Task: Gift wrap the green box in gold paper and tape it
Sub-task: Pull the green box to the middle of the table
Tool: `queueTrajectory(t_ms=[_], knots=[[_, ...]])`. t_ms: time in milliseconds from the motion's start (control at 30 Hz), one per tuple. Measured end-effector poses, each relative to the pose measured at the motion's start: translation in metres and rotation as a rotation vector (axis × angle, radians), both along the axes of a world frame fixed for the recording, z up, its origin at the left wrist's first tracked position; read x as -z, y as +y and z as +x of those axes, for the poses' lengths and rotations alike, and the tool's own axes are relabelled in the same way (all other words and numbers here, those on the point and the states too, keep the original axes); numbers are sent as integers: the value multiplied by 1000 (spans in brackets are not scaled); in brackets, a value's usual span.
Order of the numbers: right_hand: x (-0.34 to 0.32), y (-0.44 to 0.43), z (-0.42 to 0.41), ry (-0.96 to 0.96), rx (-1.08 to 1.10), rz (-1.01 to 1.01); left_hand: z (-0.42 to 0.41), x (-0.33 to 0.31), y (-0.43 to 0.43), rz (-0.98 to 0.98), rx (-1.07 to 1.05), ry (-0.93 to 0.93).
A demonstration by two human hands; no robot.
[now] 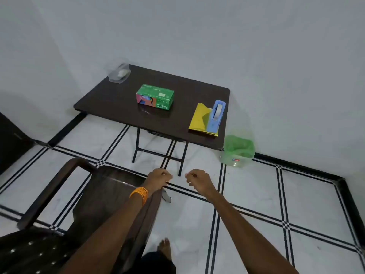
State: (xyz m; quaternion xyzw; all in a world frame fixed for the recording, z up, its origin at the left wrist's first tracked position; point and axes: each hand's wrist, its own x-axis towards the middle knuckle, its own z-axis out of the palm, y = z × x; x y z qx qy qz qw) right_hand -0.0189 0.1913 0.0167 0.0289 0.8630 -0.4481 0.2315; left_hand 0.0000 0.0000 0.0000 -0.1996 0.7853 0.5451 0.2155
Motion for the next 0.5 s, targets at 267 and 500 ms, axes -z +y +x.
queueTrajectory(t_ms=[267,500], knots=[[6,-49,-130,-20,-70,8,-106,-1,-27,18,-197,44],[24,-93,-241,-24,-288,-21,-187,10,-54,34,-461,44]])
